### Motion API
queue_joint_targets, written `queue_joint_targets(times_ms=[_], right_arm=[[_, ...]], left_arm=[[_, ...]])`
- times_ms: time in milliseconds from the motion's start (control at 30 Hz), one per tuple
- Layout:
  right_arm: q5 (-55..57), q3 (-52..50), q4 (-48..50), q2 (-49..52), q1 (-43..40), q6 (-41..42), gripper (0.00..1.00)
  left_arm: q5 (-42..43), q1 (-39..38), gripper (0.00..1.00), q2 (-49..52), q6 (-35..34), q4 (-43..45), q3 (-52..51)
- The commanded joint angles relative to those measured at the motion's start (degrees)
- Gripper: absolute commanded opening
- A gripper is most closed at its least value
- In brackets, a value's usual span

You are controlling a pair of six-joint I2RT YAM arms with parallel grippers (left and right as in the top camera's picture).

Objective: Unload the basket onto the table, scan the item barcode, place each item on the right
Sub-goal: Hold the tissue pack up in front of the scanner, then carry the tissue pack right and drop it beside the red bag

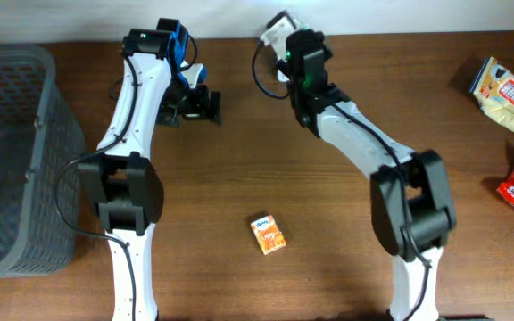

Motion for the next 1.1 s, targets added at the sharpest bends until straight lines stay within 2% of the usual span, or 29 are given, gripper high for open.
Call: queue_joint_targets(times_ms=[0,167,300,400,467,500,533,633,733,800,833,867,933,1000,1033,1067], right_arm=[[-0.2,0.44,2.4,2.62,0.11,-7.43,0.04],[-2.38,0.44,1.92,2.93,-1.16,0.72,0.04],[3.13,0.46,1.77,2.93,-2.93,10.54,0.04],[22.43,2.91,3.89,2.8,-6.19,20.68,0.04],[31.74,3.87,3.26,2.58,-10.27,21.05,0.04],[35.01,3.87,1.07,2.54,-12.33,21.07,0.04],[36.79,3.87,-7.56,2.54,-16.57,23.45,0.04],[33.99,3.87,-31.08,2.54,-26.58,40.48,0.04],[27.28,3.87,-44.26,2.54,-35.85,49.48,0.04],[21.73,3.87,-48.13,2.54,-40.83,49.86,0.04],[17.7,3.89,-48.92,2.54,-42.82,50.05,0.4],[13.25,3.89,-49.35,2.4,-43.43,50.05,0.99],[10.58,4.11,-50.66,0.52,-42.95,50.82,0.99],[8.35,5.2,-53.24,-5.88,-42.6,56.65,0.99],[3.5,5.7,-54.62,-9.4,-42.6,56.65,0.99],[-6.64,5.92,-57.75,-15.1,-42.49,56.68,0.99]], left_arm=[[0.81,-0.22,0.99,-1.09,-0.37,2.45,-6.43],[3.72,-0.22,0.99,-1.09,-0.39,5.14,-9.7],[5.14,-0.59,0.99,-1.09,-0.39,5.11,-9.7],[5.16,-1.53,0.99,-1.09,-0.39,5.03,-9.7],[5.14,-2.45,0.99,-1.09,-0.39,5.05,-9.7],[5.14,-2.93,0.99,-1.09,-0.39,5.11,-9.7],[5.14,-3.69,0.99,-1.09,-0.39,5.22,-9.7],[5.14,-5.77,0.99,-1.09,-0.37,5.2,-9.7],[5.11,-7.43,0.99,-1.09,-0.37,5.49,-9.7],[5.14,-8.31,0.99,-1.09,-0.37,5.88,-9.7],[5.11,-8.72,0.99,-1.09,-0.39,6.08,-9.7],[5.11,-8.96,0.99,-1.09,-0.39,6.08,-9.7],[5.11,-9.11,0.99,-1.09,-0.39,6.05,-9.7],[5.14,-9.11,0.99,-1.09,-0.37,6.01,-9.7],[5.14,-9.11,0.99,-1.09,-0.37,6.01,-9.68],[5.14,-9.11,0.99,-1.09,-0.37,6.01,-9.7]])
